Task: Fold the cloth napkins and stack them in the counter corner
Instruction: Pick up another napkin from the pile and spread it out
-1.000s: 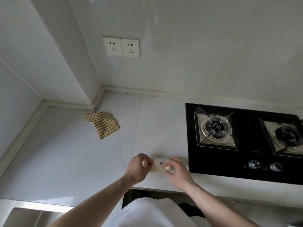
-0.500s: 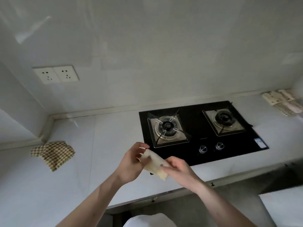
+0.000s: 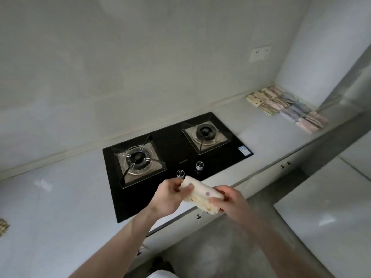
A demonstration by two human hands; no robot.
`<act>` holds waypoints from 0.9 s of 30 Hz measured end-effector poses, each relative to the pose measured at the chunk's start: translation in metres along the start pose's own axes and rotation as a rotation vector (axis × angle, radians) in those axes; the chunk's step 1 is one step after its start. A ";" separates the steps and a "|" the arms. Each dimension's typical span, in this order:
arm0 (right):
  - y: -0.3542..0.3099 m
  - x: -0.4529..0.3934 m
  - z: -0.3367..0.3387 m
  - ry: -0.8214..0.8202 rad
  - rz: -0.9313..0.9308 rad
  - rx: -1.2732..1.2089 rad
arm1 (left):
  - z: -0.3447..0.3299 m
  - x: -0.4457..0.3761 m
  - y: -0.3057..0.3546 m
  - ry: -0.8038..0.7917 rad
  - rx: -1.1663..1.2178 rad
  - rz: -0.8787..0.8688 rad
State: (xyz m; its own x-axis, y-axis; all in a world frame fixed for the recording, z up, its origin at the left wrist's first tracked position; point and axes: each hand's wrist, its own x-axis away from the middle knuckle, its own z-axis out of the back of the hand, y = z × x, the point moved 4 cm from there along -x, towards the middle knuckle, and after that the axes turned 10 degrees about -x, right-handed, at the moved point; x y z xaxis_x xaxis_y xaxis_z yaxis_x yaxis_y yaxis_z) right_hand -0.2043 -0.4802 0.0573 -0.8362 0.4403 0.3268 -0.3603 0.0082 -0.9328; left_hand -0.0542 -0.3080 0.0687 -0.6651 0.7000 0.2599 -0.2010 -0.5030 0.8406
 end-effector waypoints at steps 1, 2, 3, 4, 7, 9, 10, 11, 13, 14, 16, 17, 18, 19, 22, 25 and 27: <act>0.002 0.000 0.014 0.010 -0.008 0.003 | -0.009 -0.007 0.012 0.008 -0.027 -0.017; 0.004 0.000 0.027 0.029 -0.008 0.007 | -0.018 -0.015 0.024 0.015 -0.051 -0.027; 0.005 -0.001 0.040 0.049 0.000 0.005 | -0.026 -0.025 0.033 0.018 -0.068 -0.036; 0.006 -0.002 0.052 0.070 0.007 0.010 | -0.033 -0.035 0.042 0.017 -0.086 -0.042; 0.013 -0.006 0.089 0.152 -0.019 -0.047 | -0.055 -0.073 0.063 -0.013 -0.138 -0.058; 0.018 -0.013 0.113 0.198 -0.045 -0.087 | -0.071 -0.101 0.074 -0.049 -0.178 -0.069; 0.020 -0.018 0.125 0.223 -0.058 -0.104 | -0.080 -0.117 0.079 -0.076 -0.200 -0.072; 0.022 -0.023 0.138 0.252 -0.068 -0.118 | -0.089 -0.132 0.085 -0.109 -0.219 -0.072; 0.023 -0.035 0.165 0.299 -0.077 -0.132 | -0.107 -0.162 0.097 -0.162 -0.248 -0.068; 0.023 -0.041 0.178 0.313 -0.083 -0.134 | -0.114 -0.175 0.105 -0.175 -0.264 -0.068; 0.022 -0.053 0.202 0.336 -0.103 -0.135 | -0.127 -0.199 0.123 -0.176 -0.289 -0.068; 0.021 -0.060 0.214 0.351 -0.112 -0.135 | -0.132 -0.212 0.131 -0.174 -0.296 -0.068; 0.020 -0.067 0.226 0.369 -0.118 -0.132 | -0.138 -0.225 0.139 -0.171 -0.306 -0.073; 0.018 -0.076 0.238 0.385 -0.116 -0.126 | -0.142 -0.239 0.148 -0.161 -0.328 -0.090; 0.014 -0.101 0.271 0.400 -0.095 -0.130 | -0.155 -0.279 0.176 -0.163 -0.392 -0.125; 0.013 -0.120 0.297 0.411 -0.086 -0.163 | -0.167 -0.306 0.202 -0.201 -0.448 -0.155; 0.013 -0.136 0.316 0.435 -0.082 -0.182 | -0.173 -0.326 0.212 -0.189 -0.456 -0.133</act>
State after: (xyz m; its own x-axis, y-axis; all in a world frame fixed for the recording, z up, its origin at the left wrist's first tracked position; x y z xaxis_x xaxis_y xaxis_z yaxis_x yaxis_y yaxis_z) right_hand -0.2258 -0.8241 0.0490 -0.5433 0.7665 0.3426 -0.3067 0.1987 -0.9309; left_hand -0.0045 -0.7307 0.0795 -0.4792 0.8314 0.2814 -0.5968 -0.5437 0.5901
